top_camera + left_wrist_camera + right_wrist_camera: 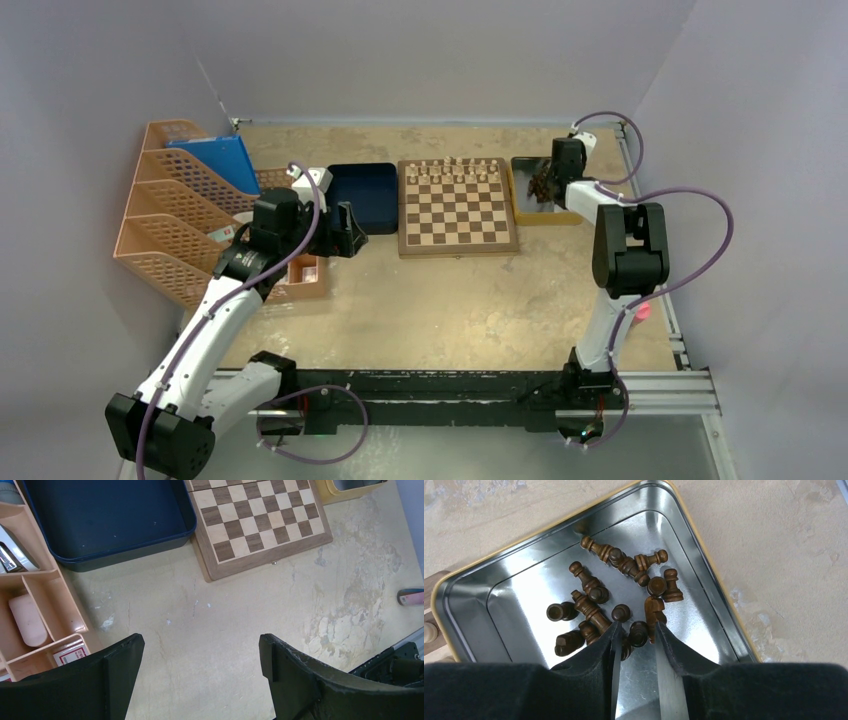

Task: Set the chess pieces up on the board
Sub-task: Pick up the chess piece from the storage box.

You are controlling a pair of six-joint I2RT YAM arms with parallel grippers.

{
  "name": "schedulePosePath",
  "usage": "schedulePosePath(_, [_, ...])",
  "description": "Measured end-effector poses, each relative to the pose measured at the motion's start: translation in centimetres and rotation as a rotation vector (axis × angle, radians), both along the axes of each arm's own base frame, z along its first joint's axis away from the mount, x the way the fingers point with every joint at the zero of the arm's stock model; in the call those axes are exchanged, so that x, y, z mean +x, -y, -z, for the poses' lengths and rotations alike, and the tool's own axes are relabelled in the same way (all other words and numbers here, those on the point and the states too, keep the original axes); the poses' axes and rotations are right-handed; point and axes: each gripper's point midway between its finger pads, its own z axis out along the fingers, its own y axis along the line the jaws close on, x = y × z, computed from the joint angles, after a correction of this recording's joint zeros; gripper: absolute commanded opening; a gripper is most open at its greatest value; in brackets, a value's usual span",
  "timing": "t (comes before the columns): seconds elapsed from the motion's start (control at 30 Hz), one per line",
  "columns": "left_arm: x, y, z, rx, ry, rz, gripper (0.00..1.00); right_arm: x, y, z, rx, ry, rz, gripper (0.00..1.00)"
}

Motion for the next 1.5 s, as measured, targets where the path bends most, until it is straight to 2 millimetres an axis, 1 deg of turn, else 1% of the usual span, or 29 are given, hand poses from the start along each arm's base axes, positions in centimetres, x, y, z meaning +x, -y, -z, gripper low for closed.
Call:
schedulePosePath(0.23, [0.0,0.0,0.0,0.001,0.0,-0.001,0.85,0.4,0.1,0.3,-0.005,-0.003,0.006,0.23])
schedulePosePath(0.37, [0.0,0.0,0.0,0.001,0.0,-0.001,0.85,0.4,0.2,0.2,-0.007,-0.002,0.008,0.22])
schedulePosePath(0.63, [0.0,0.0,0.0,0.001,0.001,-0.001,0.85,0.3,0.4,0.2,-0.017,-0.002,0.02,0.15])
schedulePosePath(0.87, [-0.1,0.0,-0.2,-0.001,0.008,-0.001,0.85,0.0,0.8,0.0,-0.032,-0.009,0.037,0.13])
schedulePosePath(1.27, [-0.1,0.0,-0.2,-0.001,0.008,0.0,0.85,-0.1,1.3,-2.5,-0.053,0.03,0.054,0.12])
schedulePosePath(1.5, [-0.1,0.0,-0.2,-0.001,0.007,-0.002,0.85,-0.3,1.1,-4.2,-0.051,0.054,0.052,0.11])
